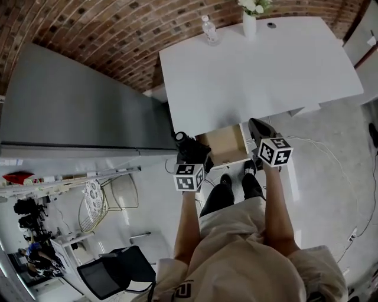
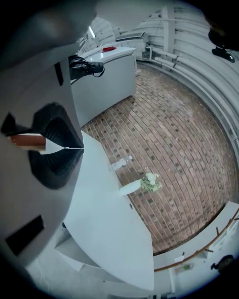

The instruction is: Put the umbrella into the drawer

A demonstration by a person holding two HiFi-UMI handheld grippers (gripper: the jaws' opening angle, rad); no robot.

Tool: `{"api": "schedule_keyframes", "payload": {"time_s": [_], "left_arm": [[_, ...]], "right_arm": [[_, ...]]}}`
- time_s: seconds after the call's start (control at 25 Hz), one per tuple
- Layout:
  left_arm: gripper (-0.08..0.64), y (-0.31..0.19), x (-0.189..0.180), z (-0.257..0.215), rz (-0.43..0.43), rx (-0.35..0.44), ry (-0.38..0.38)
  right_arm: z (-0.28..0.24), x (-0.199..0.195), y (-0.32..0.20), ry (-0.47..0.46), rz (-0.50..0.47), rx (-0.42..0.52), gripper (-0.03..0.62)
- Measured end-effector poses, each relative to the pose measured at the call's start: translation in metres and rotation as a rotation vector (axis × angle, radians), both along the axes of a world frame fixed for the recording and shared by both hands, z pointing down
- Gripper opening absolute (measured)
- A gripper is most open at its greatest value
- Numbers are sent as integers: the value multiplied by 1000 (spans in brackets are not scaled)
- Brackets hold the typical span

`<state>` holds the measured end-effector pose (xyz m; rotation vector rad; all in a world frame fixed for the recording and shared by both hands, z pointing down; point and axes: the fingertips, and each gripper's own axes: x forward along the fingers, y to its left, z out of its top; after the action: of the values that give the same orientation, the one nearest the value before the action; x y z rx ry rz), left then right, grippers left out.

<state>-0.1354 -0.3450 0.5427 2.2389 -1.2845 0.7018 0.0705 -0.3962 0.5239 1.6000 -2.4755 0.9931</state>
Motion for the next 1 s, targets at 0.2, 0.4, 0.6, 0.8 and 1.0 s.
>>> {"api": "schedule_keyframes", "payload": {"time_s": [0.2, 0.4, 0.6, 0.8, 1.0], "left_arm": [[245, 8, 5, 32, 89, -42, 7], [245, 27, 8, 71, 197, -77, 42], [245, 35, 12, 122, 323, -97, 31], [245, 35, 21, 164, 403, -119, 51], [245, 28, 49, 199, 610, -79, -40]], "right_arm": [[41, 2, 39, 30, 33, -62, 67], [77, -10, 86, 74, 65, -121, 67], [114, -21, 118, 65, 125, -151, 67], [140, -26, 129, 24, 178, -154, 67], [150, -23, 137, 14, 178, -113, 67]]}}
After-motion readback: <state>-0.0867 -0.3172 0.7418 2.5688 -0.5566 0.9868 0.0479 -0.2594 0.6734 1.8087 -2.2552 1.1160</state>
